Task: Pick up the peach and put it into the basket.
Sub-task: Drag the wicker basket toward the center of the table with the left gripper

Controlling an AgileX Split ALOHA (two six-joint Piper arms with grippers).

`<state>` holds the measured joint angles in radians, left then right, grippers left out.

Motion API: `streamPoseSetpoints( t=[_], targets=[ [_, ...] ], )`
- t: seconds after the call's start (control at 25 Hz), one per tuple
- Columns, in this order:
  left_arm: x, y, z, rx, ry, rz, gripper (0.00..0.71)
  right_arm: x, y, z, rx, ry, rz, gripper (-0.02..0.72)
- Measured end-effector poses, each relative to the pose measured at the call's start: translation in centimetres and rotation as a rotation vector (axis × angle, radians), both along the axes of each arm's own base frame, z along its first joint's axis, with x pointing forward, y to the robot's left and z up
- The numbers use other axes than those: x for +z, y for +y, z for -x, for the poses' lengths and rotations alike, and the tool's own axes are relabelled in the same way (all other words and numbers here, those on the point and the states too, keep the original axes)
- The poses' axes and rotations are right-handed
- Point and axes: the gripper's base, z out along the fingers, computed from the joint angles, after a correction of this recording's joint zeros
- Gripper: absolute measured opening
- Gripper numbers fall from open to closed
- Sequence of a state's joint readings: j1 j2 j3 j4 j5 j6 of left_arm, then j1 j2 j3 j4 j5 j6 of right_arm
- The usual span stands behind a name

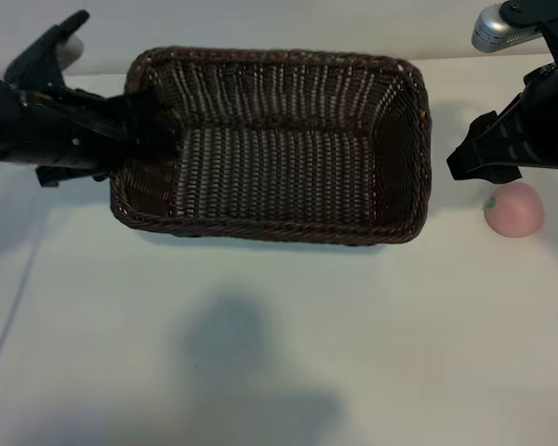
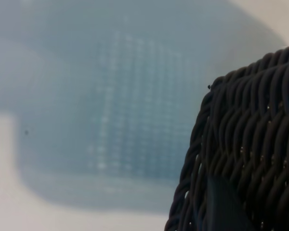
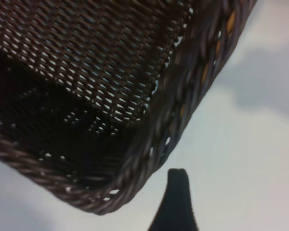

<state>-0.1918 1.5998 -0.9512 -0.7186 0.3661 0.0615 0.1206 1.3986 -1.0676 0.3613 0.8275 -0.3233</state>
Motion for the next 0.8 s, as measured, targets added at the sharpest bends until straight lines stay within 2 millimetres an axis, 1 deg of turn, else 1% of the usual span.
streamPoseSetpoints(
  t=[0.24,0.72,0.8],
  targets=[
    [-2.6,-0.1,-0.8,0.013,0.068,-0.012,0.324,0.0,0.0,0.0,0.000,0.001,0.000,0.587],
    [-5.6,-0.1,-1.6,0.047,0.134,-0.022,0.324,0.0,0.0,0.0,0.000,0.000,0.000,0.587],
    [-5.8,-0.1,-1.7,0.054,0.140,-0.017,0.324,0.0,0.0,0.0,0.000,0.000,0.000,0.587]
  ],
)
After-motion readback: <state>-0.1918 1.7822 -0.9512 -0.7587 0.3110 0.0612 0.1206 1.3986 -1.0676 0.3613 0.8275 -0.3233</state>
